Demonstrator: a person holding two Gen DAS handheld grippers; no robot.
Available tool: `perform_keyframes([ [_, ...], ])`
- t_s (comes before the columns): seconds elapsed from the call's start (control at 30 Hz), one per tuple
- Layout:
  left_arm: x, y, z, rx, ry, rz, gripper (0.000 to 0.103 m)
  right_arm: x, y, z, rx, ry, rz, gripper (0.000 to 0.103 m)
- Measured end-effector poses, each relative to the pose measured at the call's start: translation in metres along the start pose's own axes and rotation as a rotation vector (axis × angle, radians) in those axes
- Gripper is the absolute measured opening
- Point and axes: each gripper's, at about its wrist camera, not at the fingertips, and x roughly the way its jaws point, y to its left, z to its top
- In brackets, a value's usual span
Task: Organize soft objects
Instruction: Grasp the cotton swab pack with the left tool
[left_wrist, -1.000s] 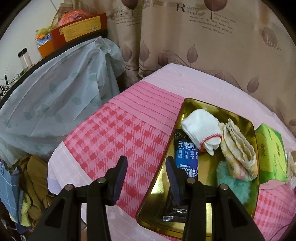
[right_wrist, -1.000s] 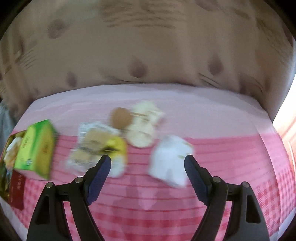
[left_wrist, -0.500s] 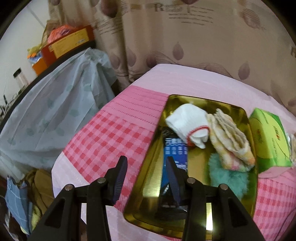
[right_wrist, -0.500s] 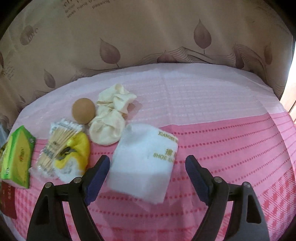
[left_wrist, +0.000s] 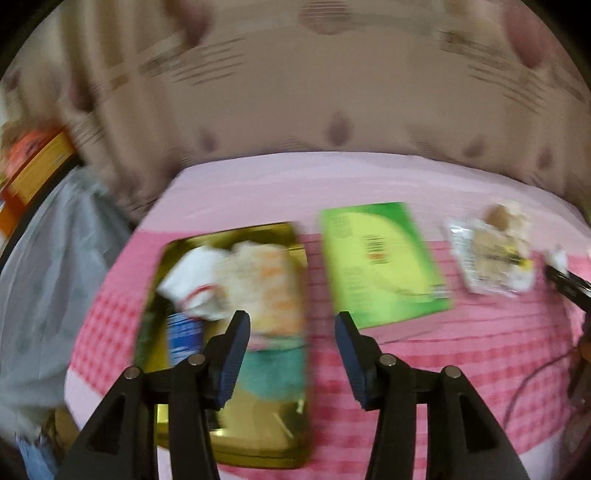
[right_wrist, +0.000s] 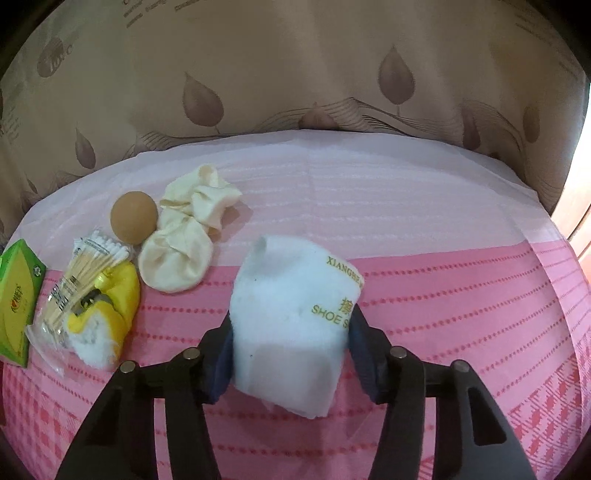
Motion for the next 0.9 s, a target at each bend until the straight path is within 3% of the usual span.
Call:
perform_keyframes([
  [0.23, 0.006, -0.085, 0.017, 0.154, 0.039, -0.18, 0.049, -0.014, -0.03, -0.018, 0.02, 0.003, -0.033, 0.05],
  [0.43, 0.019, -0.133, 0.036, 0.196, 0.093, -0.32, 0.049, -0.024, -0.047, -0.028, 0.04, 0.002, -0.041, 0.051],
  [0.63, 0.043, -0.174, 0.059, 0.253, 0.157, -0.376, 0.05, -0.022, -0.043, -0.027, 0.028, 0.005, -0.044, 0.054],
  [0.9, 0.075, -0.21, 0.081, 0.26, 0.238, -0.429, 0.058, -0.02, -0.041, -0.024, 0.024, 0.007, -0.036, 0.057],
])
